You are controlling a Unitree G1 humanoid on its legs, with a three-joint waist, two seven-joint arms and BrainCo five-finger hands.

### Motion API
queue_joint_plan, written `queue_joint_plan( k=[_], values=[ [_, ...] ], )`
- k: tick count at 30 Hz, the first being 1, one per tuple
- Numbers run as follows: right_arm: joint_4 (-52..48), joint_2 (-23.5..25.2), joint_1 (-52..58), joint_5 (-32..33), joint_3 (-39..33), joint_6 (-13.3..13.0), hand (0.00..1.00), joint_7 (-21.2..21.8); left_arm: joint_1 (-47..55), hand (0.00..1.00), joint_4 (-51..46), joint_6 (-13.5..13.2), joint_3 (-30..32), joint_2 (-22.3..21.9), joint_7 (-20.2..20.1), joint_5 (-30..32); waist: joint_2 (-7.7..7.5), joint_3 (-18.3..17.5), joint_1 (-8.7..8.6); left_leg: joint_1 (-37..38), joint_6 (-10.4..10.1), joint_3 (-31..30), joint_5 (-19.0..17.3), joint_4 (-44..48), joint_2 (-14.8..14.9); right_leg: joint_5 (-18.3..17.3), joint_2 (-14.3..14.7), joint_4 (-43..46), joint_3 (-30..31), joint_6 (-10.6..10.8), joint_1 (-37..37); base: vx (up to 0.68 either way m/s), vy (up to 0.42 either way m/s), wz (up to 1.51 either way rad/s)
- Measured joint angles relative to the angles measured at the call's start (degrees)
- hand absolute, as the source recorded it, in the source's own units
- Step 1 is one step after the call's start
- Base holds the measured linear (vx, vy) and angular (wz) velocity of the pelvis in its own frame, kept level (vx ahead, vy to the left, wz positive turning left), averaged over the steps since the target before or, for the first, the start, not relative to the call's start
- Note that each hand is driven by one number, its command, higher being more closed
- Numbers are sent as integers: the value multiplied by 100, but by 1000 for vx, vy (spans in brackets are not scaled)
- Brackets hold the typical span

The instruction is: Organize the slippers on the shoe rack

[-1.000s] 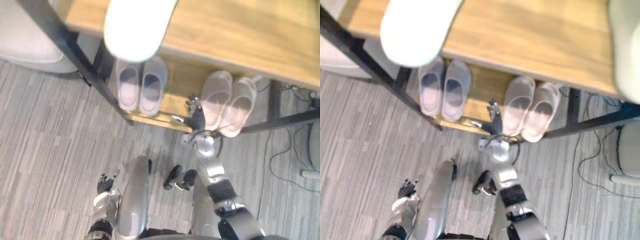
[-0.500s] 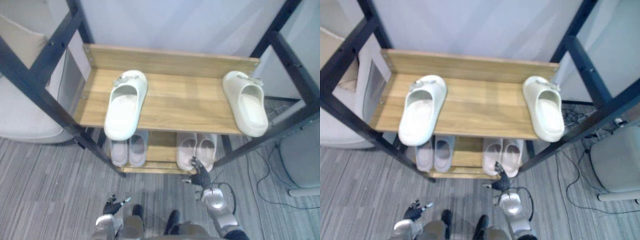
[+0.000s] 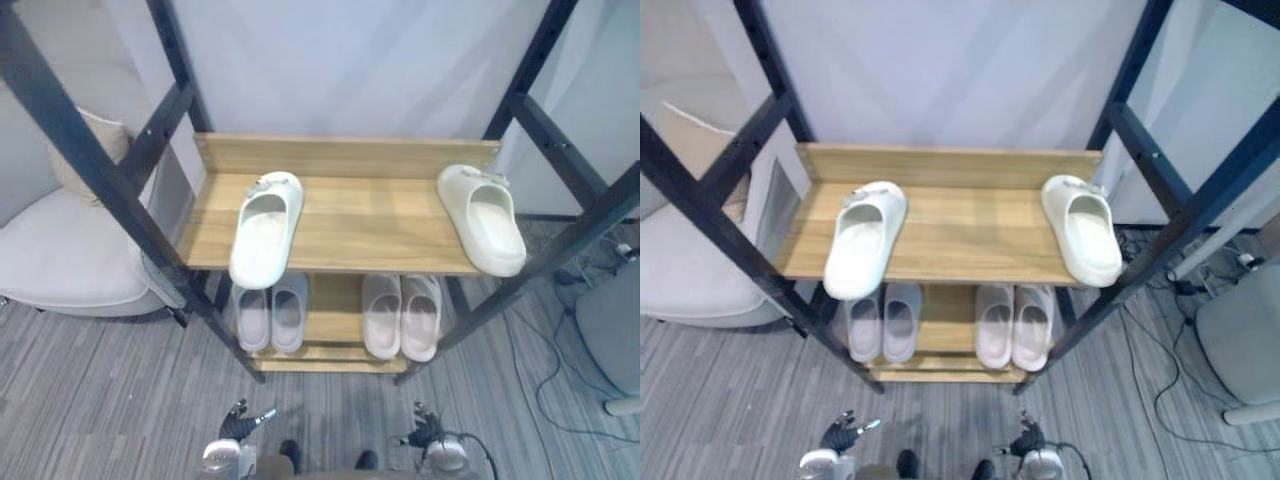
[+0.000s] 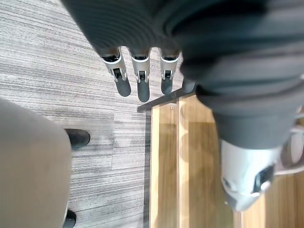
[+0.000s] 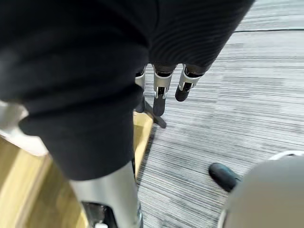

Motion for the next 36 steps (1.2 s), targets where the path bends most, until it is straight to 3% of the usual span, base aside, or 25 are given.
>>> queue_joint_plan(
  k=[7, 12, 13, 21, 29, 36],
  values=[
    [213, 33, -106, 208, -183, -3, 0, -37, -33, 0, -92, -41, -591, 47, 46, 115, 60, -32, -44, 138, 22, -158, 133, -253, -100, 24, -72, -2, -90, 75, 76, -43, 49, 11],
    [398, 43, -148, 207, -184, -8, 0, -46, 26, 0, -824, -44, -1425, 113, 34, 121, 82, -26, -37, 164, 58, -244, 171, -292, -169, 37, -127, -2, -141, 104, 126, 2, 50, 10],
    [399, 41, -151, 207, -184, -9, 0, -56, 75, 0, -1543, -60, -1818, 122, 19, 114, 94, -20, -38, 159, 70, -279, 179, -307, -193, 26, -147, -1, -169, 118, 130, 14, 40, 10],
    [418, 19, -372, 211, -180, -12, 0, -120, 39, 0, -4386, -306, -3015, 213, -437, -219, 219, -13, -50, 160, 174, -390, 267, -405, -231, 26, -169, 1, -259, 130, 127, 34, 17, 8],
    [404, -32, -516, 211, -97, -63, 0, -141, -609, 0, -5392, -414, -3609, 245, -463, -626, 253, -16, -78, 227, 173, -373, 264, -422, -221, 15, -157, -9, -243, 112, 175, 12, -1, -1],
    [398, -96, -506, 209, 89, -62, 0, -138, -936, 0, -6124, -511, -3671, 275, -248, -789, 298, -44, -96, 257, 167, -293, 259, -424, -212, 12, -159, -7, -151, 83, 166, -21, 9, -7]
  ],
)
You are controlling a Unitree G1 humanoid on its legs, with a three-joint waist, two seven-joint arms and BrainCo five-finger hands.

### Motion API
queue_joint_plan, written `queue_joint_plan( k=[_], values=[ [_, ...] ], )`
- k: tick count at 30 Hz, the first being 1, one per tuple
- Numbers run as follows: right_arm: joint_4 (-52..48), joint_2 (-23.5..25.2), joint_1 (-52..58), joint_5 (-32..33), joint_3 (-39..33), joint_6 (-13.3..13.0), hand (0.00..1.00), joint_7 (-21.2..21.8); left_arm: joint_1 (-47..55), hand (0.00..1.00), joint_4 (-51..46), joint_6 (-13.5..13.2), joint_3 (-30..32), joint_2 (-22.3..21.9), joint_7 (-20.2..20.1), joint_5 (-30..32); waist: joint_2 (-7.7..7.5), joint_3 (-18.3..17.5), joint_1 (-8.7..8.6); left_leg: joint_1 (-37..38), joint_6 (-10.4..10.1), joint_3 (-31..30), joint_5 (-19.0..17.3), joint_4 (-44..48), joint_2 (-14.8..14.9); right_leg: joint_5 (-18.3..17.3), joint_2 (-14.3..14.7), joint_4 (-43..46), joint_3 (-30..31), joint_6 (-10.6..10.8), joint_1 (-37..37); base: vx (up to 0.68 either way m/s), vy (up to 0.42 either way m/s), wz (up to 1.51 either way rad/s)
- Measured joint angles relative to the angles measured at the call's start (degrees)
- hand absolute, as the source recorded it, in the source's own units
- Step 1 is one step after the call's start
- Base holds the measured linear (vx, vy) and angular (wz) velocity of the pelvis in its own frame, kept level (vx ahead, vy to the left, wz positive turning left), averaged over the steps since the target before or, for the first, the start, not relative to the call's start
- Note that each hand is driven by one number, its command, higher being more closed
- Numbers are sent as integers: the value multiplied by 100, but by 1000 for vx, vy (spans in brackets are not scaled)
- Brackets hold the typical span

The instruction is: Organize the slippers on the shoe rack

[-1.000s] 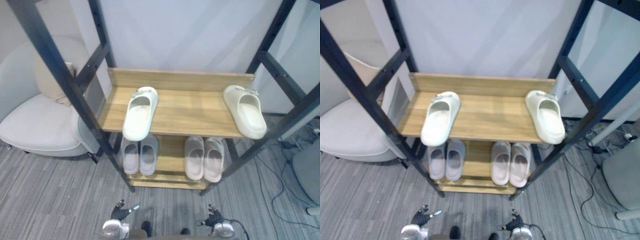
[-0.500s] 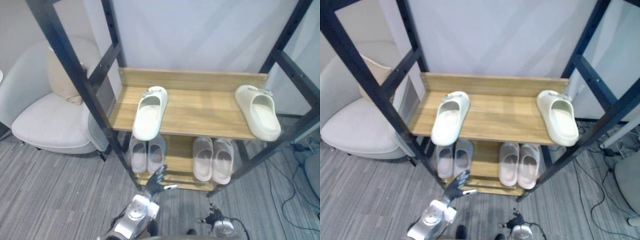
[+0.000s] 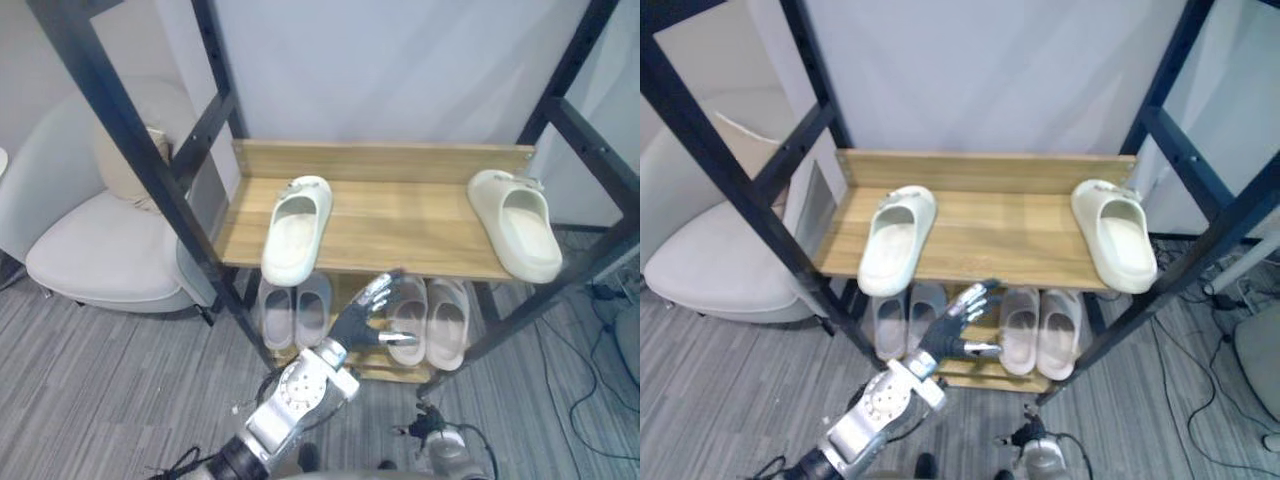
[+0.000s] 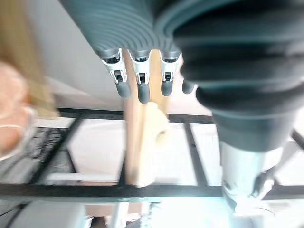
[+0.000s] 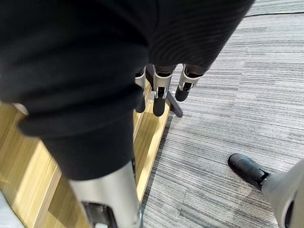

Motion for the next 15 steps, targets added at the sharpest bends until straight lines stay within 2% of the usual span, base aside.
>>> queue_joint_plan(
  k=[4, 8, 15],
  values=[
    [-10, -108, 14, 0, 64, -5, 0, 12, -233, 0, -412, -17, 223, 68, 195, -66, 60, -40, -8, -16, -60, 48, -44, 5, 15, 5, -5, 6, 55, -2, -38, -9, 8, -6],
    [-9, -176, 63, -3, 62, 4, 0, 56, -822, 0, -768, -52, 929, 70, 449, -126, 63, -47, -8, -58, -45, 51, -33, 42, 35, 27, 0, 11, 62, 15, -33, 3, 1, -1],
    [-13, -193, 62, -4, 57, 59, 0, 192, -1402, 0, -969, -64, 1590, 179, 566, -312, 52, -69, -11, -147, -47, 33, -39, 50, 35, 26, 5, 11, 44, 16, -108, 3, 0, 1]
  ],
)
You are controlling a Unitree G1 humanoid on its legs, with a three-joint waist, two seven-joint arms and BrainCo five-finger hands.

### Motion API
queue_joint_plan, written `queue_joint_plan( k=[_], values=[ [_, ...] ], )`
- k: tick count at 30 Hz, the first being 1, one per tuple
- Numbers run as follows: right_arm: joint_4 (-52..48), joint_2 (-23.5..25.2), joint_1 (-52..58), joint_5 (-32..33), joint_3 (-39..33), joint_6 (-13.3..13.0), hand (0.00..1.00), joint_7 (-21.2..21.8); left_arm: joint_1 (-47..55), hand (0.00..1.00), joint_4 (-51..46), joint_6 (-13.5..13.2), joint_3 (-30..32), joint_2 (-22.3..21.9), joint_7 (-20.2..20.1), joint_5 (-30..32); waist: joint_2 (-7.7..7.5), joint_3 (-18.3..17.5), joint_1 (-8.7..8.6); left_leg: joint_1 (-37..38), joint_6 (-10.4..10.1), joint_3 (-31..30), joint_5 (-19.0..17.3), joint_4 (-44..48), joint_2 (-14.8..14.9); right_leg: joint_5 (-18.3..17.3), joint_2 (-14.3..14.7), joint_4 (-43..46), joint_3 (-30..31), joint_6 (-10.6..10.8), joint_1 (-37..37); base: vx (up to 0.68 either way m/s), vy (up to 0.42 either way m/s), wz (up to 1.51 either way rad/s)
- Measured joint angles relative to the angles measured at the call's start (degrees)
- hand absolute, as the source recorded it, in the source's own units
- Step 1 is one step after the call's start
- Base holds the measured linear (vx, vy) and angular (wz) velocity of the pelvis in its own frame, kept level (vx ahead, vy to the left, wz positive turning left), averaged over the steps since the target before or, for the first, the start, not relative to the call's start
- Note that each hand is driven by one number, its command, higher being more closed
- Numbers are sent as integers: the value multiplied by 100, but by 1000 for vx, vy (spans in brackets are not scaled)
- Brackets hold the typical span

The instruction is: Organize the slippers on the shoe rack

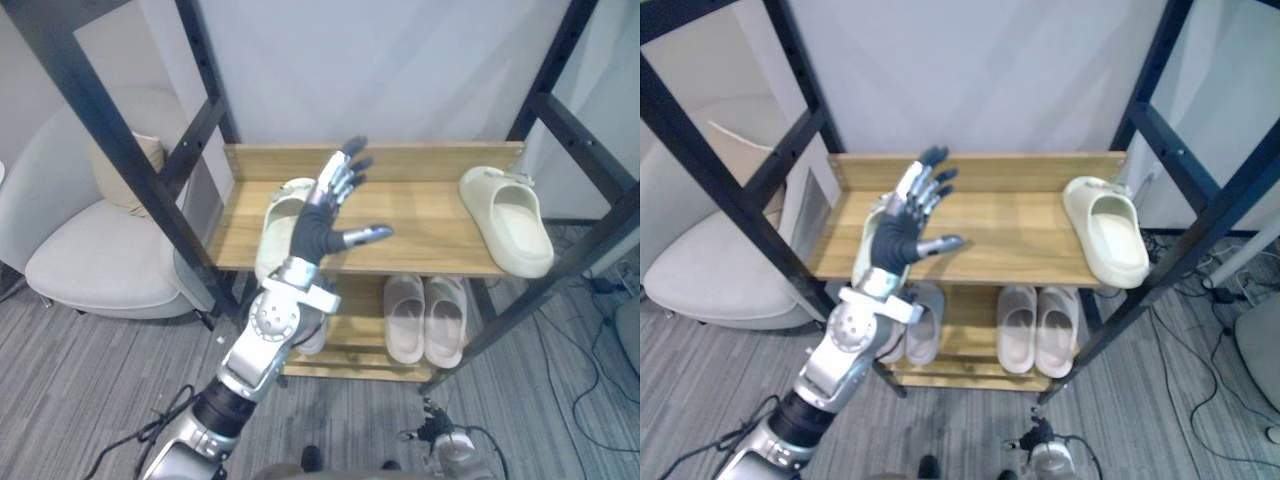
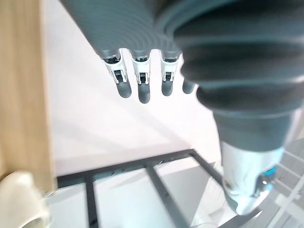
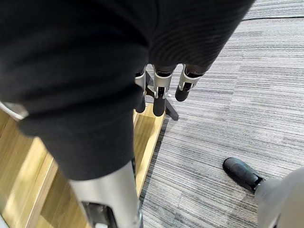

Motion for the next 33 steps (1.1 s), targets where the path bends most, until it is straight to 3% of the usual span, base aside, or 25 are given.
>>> queue_joint_plan(
  k=[8, 16, 18, 24, 33],
  values=[
    [-24, 64, -38, -7, -5, 68, 0, 75, -621, 0, 472, 20, 603, 317, 125, -25, -14, -22, -1, -77, 0, -20, 0, 36, -12, 1, 7, 1, -18, -1, -53, 2, 0, 0],
    [-182, 96, -9, -15, -8, 141, 0, 75, -623, 0, 1061, 109, 1207, 775, 238, -35, -47, -42, -12, -137, -1, -37, -1, 80, -13, 11, 17, -3, -23, -13, -92, 0, 0, 0],
    [-255, 116, -26, -16, -17, 151, 0, 75, -652, 0, 1461, 149, 1231, 1146, 235, -33, -89, -68, -5, -136, -2, -40, -1, 81, -13, 37, 32, -65, -27, -25, -101, 0, 0, 0],
    [-254, 113, -16, -18, -69, 173, 0, 73, -656, 0, 2070, 269, 1505, 1538, 231, -25, -129, -74, 16, -165, -2, -47, 0, 78, -14, 42, 39, -97, -34, -27, -126, 0, 0, 0],
    [-254, 127, -23, -22, -108, 181, 0, 76, -655, 0, 2336, 430, 1598, 1635, 214, 319, -161, -60, 23, -198, -2, -45, 0, 65, -24, 46, 50, -102, -25, -29, -171, 0, 0, 0]
  ],
)
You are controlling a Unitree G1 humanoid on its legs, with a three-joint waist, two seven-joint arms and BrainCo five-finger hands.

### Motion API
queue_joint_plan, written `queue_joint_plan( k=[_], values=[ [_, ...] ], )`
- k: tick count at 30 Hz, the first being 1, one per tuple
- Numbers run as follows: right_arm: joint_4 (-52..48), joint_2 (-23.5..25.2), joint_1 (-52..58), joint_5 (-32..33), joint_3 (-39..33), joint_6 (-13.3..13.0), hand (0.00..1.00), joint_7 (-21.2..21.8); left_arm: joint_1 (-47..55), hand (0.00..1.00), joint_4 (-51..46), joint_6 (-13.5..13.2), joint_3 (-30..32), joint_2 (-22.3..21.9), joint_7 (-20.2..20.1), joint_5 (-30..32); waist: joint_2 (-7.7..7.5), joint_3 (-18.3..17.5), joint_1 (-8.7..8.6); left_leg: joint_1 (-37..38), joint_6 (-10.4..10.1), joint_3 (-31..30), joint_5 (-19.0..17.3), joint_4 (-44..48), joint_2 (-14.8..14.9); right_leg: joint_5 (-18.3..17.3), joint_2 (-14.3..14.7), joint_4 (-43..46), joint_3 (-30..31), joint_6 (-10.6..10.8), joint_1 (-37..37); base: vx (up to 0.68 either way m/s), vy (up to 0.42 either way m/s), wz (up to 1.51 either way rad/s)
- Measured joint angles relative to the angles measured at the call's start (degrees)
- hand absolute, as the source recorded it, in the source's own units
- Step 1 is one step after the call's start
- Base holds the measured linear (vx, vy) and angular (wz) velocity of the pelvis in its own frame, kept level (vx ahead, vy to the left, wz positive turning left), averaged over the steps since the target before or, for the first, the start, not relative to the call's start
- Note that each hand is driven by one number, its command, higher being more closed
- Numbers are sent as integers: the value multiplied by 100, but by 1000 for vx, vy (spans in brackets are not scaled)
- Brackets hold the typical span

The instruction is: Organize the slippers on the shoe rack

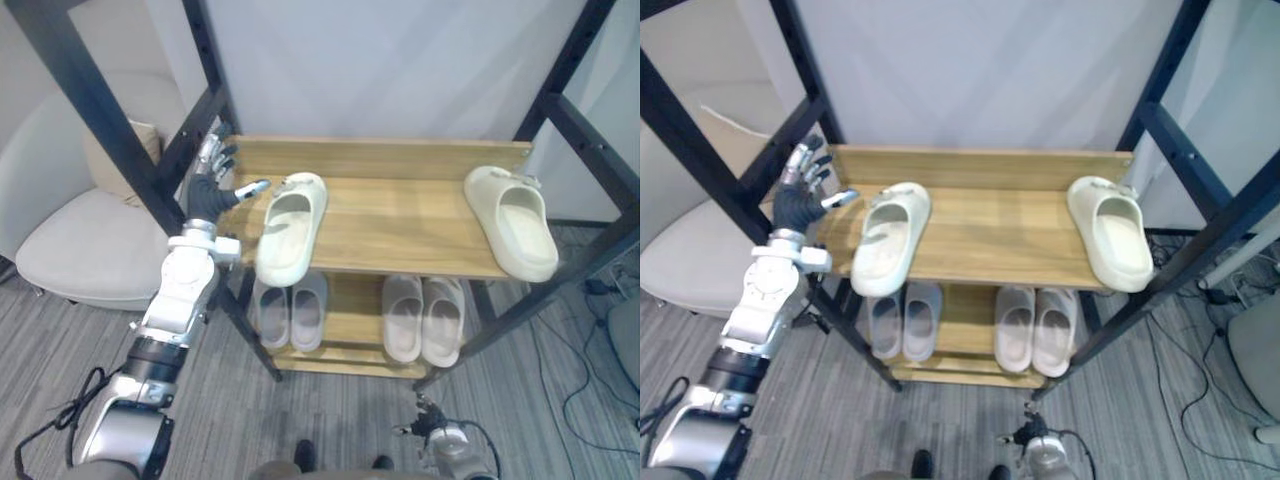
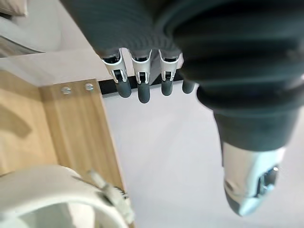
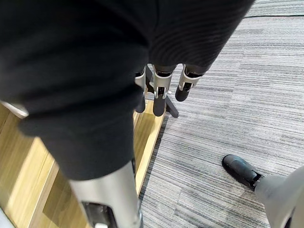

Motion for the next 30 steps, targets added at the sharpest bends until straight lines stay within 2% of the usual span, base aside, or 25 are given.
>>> queue_joint_plan(
  k=[18, 30],
  values=[
    [0, 132, 2, -9, -188, 49, 0, -6, -1, 0, 715, 380, -140, -1, -135, 1348, -21, 14, -44, 25, -22, 51, 24, -118, 49, 5, 49, -14, 62, -13, -57, 0, 0, -1],
    [0, 189, 30, -9, -221, 68, 0, -7, -16, 0, 899, 499, -139, 45, -94, 1572, -30, 22, -43, 12, -101, 190, 6, -175, 119, 19, 82, -17, 200, -33, -162, 6, 2, -5]
  ],
)
